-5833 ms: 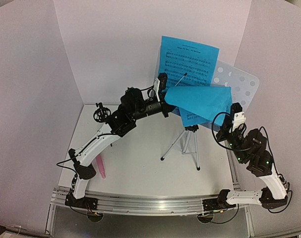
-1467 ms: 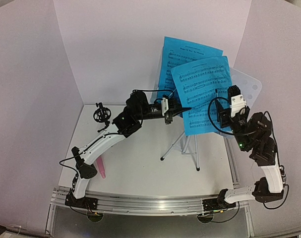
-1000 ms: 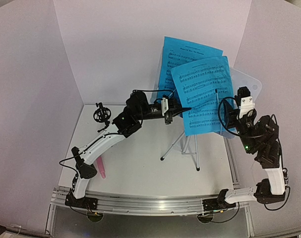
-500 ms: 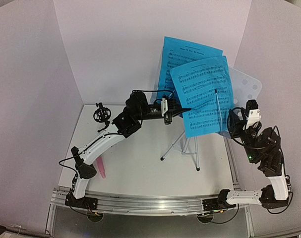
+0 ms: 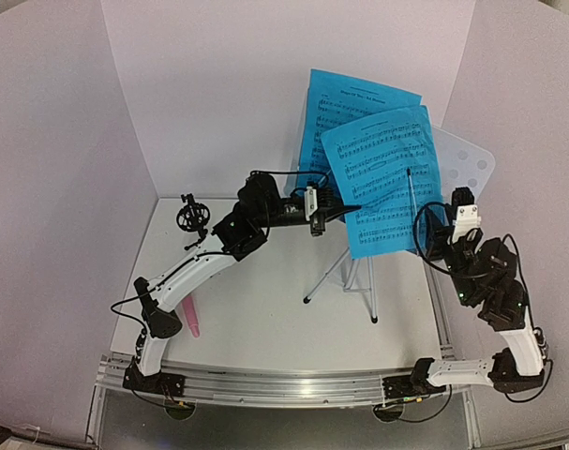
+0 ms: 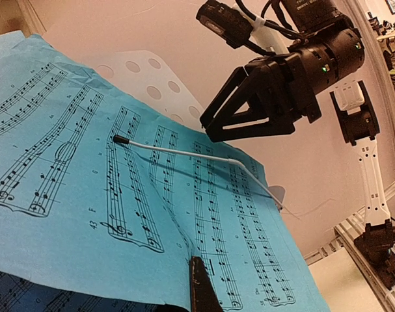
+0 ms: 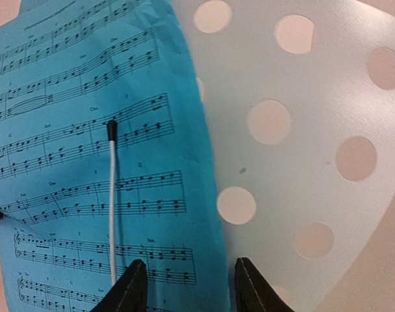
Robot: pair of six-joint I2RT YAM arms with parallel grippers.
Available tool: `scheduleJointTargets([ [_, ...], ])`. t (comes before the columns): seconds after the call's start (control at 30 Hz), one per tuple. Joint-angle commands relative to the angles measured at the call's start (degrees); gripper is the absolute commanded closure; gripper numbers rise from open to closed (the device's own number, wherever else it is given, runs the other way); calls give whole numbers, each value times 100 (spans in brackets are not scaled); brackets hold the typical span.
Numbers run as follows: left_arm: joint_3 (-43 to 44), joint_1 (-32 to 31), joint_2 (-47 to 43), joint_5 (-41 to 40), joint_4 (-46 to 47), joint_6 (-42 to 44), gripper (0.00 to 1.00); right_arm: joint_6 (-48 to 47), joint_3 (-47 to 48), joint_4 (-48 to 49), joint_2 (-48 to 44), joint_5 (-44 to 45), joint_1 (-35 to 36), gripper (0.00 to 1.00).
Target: Set up the instrument practice props
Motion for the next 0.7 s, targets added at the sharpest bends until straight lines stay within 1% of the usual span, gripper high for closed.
scheduleJointTargets([
  [0.0,-9,37,-303,64,208,118,100,211,-316,108,-340,374,6,50],
  [0.23,-120,37,-345,60,242,218,100,891,-1054,-150,-838,315,4,46],
  [0.33,-126,37,-365,86,265,191,100,1009,-1371,-191,-1002,326,4,46],
  [0.5,-132,35,-389,86,262,186,100,1250,-1526,-202,-1102,298,5,48],
  [0.63,-136,37,-392,92,263,157,100,1246,-1443,-203,-1065,219,7,56],
  [0.67,-133,37,-397,89,261,153,100,1237,-1411,-203,-1046,169,4,62],
])
